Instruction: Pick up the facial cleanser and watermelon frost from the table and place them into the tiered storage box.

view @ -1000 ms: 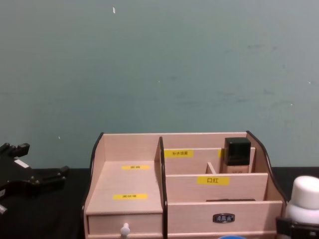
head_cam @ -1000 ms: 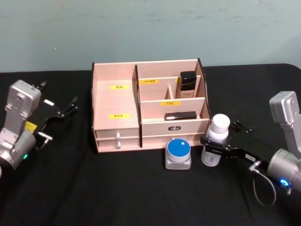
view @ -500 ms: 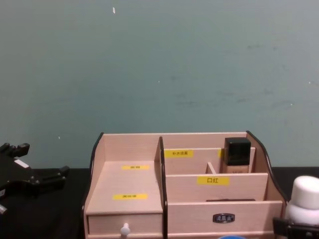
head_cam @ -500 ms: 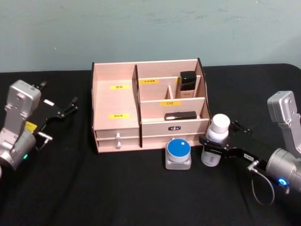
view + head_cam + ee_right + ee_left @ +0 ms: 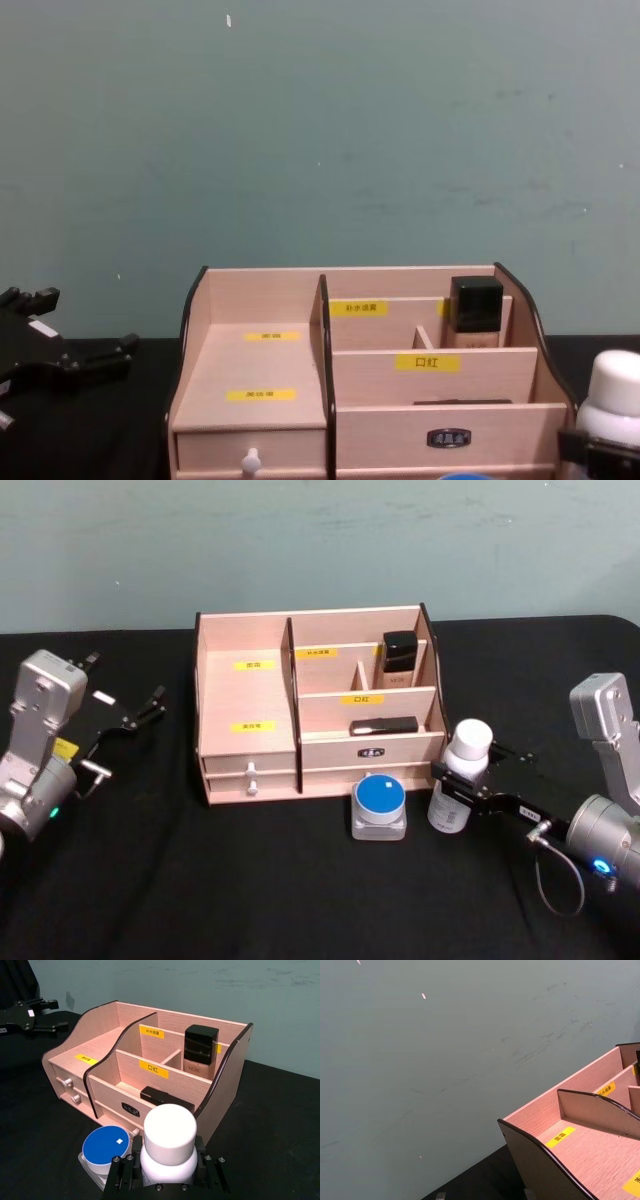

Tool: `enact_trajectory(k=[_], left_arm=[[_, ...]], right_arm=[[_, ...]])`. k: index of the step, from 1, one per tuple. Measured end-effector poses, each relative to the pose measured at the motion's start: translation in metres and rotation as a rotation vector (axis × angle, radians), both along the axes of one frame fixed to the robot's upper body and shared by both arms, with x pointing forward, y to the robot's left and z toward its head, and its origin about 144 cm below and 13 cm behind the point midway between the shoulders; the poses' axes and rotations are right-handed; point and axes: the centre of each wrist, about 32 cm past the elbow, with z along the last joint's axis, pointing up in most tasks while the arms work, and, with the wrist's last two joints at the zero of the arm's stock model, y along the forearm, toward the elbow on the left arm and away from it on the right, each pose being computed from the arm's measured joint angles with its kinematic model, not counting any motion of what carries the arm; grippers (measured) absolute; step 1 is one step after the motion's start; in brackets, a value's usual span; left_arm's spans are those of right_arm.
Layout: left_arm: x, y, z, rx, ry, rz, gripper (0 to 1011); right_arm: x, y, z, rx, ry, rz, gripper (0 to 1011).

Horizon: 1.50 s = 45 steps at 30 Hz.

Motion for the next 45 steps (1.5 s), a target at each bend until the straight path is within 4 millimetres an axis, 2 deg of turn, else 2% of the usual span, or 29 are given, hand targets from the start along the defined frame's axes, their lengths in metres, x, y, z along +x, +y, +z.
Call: enact_trajectory(k=[16, 23, 33, 39, 45], left_arm=[[0.000, 0.000, 0.000, 0.000, 0.000, 0.000, 1010], [0.000, 0.000, 0.000, 0.000, 0.000, 0.000, 1010], [0.000, 0.000, 0.000, 0.000, 0.000, 0.000, 1010], [0.000, 0.000, 0.000, 0.000, 0.000, 0.000, 1010], [0.000, 0.000, 0.000, 0.000, 0.000, 0.000, 1010]], right_arm=[[0.000, 0.000, 0.000, 0.002, -0.001, -0.001, 602], [0.001, -0.001, 0.005, 0.054, -0.023, 0.011, 602], [0.004, 0.007, 0.035, 0.079, -0.084, 0.074, 602], [0.010, 0.021, 0.058, 0.089, -0.134, 0.133, 602], [0.024, 0.039, 0.076, 0.073, -0.173, 0.191, 602]])
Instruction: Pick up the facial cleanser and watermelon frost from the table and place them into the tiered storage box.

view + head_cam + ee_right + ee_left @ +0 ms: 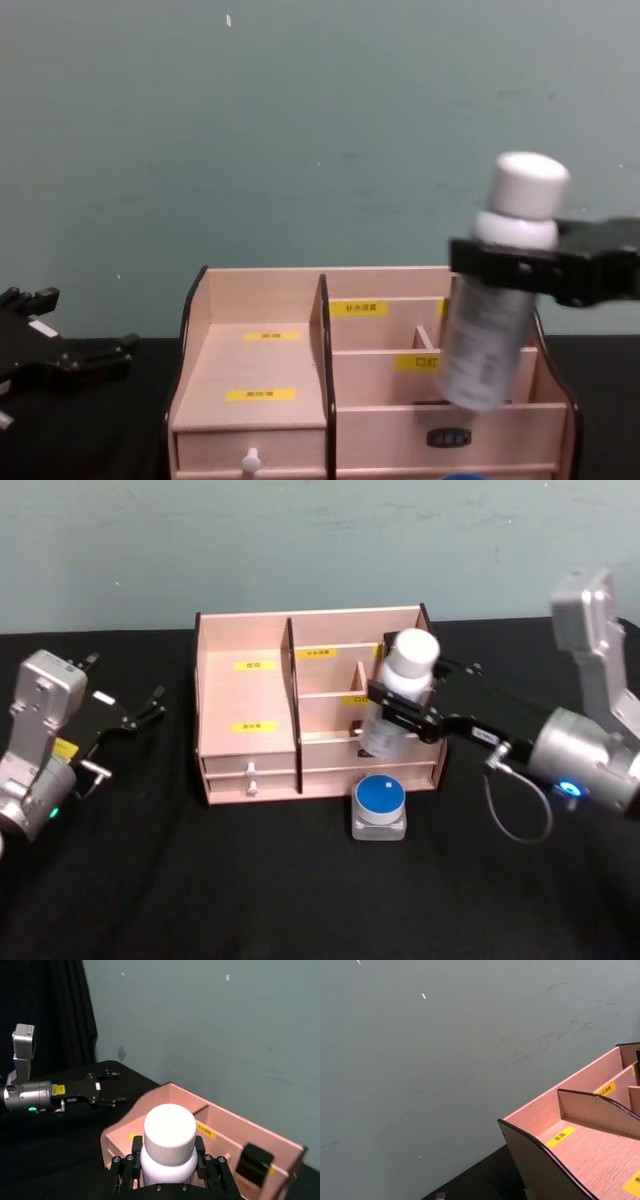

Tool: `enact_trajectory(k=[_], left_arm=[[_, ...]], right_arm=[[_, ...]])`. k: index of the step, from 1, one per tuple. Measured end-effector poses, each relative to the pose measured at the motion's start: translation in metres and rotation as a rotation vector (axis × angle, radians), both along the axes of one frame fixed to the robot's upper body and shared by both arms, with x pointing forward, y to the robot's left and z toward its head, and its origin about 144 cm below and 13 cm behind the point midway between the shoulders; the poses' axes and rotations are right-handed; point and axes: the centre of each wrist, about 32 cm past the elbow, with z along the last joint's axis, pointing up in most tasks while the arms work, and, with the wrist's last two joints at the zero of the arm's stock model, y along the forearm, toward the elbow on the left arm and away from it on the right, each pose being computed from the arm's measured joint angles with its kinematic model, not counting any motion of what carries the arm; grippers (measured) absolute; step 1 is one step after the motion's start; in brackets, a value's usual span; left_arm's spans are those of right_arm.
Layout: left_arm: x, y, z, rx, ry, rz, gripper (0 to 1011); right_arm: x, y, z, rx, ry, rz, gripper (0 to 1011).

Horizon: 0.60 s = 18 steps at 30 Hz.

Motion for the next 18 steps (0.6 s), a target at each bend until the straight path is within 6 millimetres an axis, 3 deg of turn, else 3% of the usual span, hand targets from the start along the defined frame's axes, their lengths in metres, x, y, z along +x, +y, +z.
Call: enact_trajectory(k=[8, 18], left_arm=[[0.000, 0.000, 0.000, 0.000, 0.000, 0.000, 1010], [0.000, 0.000, 0.000, 0.000, 0.000, 0.000, 1010]], right_arm=[[0.032, 0.022, 0.012, -0.030, -0.032, 0.029, 602], [0.067, 0.038, 0.010, -0.044, -0.022, 0.003, 602]])
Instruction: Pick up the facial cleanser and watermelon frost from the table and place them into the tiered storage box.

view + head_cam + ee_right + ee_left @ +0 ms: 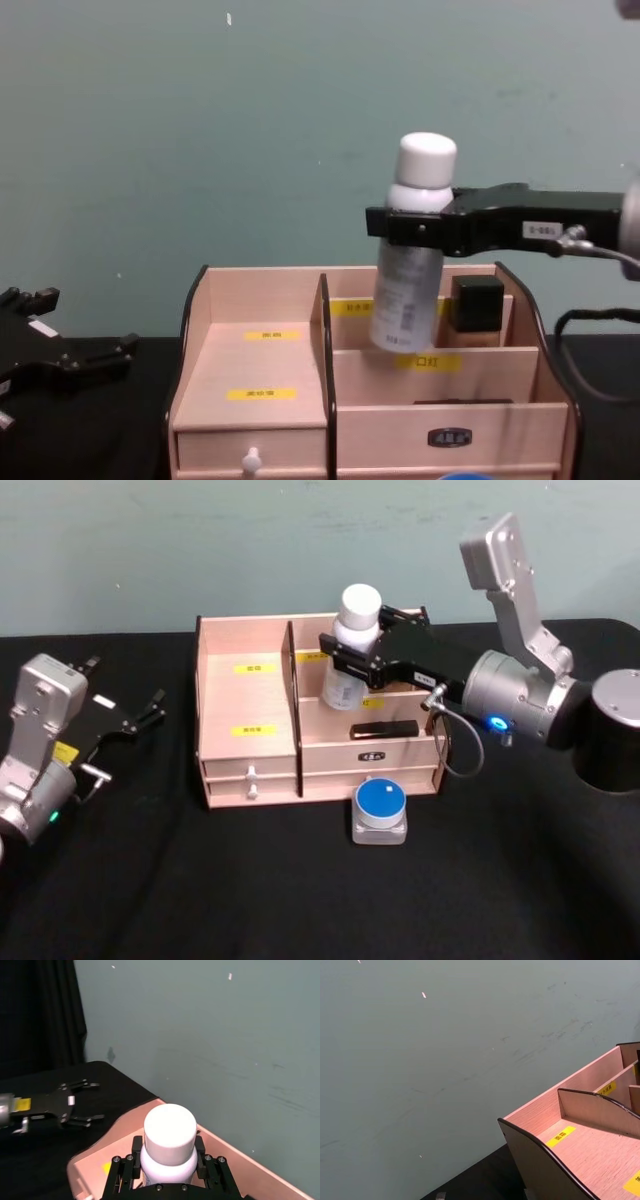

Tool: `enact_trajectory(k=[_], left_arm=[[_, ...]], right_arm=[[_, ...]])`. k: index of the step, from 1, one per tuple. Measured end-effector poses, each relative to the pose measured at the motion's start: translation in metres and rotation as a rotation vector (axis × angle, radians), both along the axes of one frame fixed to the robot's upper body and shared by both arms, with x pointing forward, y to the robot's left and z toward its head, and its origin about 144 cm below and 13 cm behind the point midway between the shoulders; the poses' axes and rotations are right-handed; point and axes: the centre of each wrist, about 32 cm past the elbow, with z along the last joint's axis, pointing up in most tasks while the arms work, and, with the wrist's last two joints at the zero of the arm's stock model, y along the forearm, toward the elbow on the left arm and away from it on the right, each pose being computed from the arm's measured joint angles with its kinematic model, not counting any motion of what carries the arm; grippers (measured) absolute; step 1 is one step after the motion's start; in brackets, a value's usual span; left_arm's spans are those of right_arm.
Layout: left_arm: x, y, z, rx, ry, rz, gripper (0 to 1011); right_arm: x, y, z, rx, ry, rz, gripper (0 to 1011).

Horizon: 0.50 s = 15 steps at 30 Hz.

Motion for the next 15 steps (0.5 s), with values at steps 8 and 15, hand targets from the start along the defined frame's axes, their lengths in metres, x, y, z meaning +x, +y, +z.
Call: enact_trajectory(k=[8, 15], left_arm=[[0.000, 0.000, 0.000, 0.000, 0.000, 0.000, 1010], [0.000, 0.000, 0.000, 0.000, 0.000, 0.000, 1010]], right_arm=[[0.022, 0.004, -0.004, 0.020, -0.001, -0.039, 602], [0.033, 0.009, -0.008, 0.031, 0.007, -0.046, 602]])
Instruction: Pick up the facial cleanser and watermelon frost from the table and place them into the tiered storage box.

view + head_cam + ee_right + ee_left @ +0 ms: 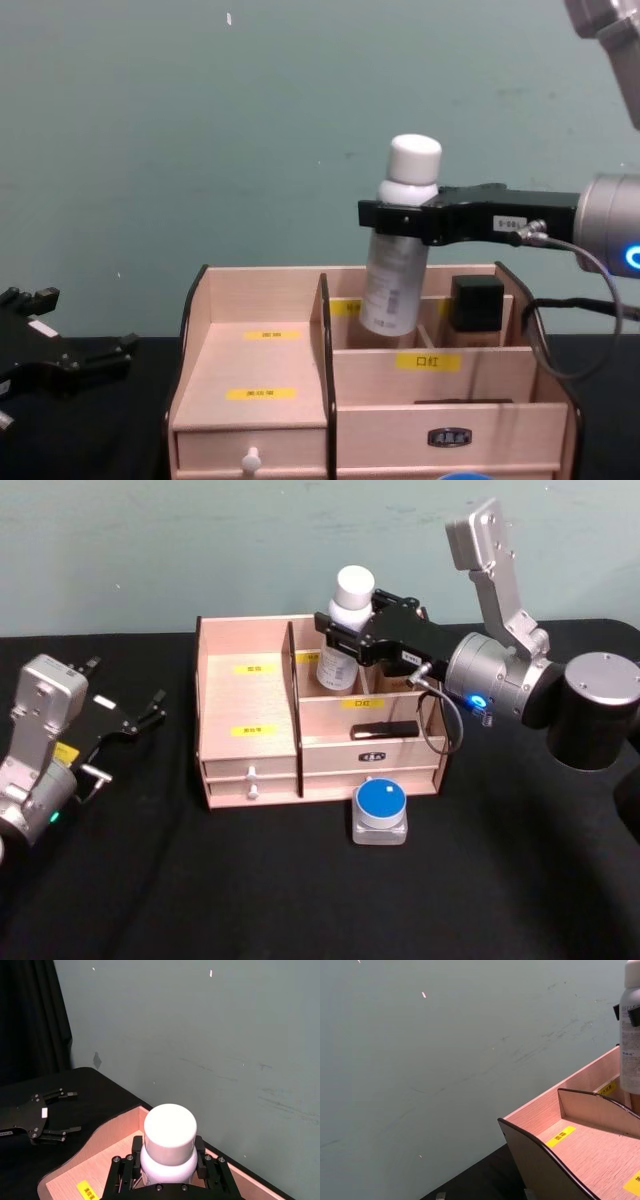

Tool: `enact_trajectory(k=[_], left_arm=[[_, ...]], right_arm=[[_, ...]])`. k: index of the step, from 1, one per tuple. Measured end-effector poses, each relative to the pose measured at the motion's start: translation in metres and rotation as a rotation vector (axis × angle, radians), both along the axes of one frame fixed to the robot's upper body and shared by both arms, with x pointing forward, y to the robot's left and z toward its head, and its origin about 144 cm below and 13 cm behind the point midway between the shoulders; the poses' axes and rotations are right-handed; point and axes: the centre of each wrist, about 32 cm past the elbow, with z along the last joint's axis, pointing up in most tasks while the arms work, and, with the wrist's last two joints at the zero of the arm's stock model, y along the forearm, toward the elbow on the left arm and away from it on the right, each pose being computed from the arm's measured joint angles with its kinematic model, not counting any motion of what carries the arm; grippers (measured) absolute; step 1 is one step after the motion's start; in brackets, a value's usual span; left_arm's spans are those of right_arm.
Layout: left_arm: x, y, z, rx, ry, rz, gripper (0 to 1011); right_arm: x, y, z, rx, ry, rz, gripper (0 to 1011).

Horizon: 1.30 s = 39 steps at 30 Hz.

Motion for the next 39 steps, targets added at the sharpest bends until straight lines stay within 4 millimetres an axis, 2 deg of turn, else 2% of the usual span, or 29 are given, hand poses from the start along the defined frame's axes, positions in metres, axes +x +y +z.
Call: enact_trajectory(k=[39], left_arm=[[0.000, 0.000, 0.000, 0.000, 0.000, 0.000, 1010]], right_arm=[[0.019, 0.009, -0.010, -0.043, 0.046, -0.002, 602]])
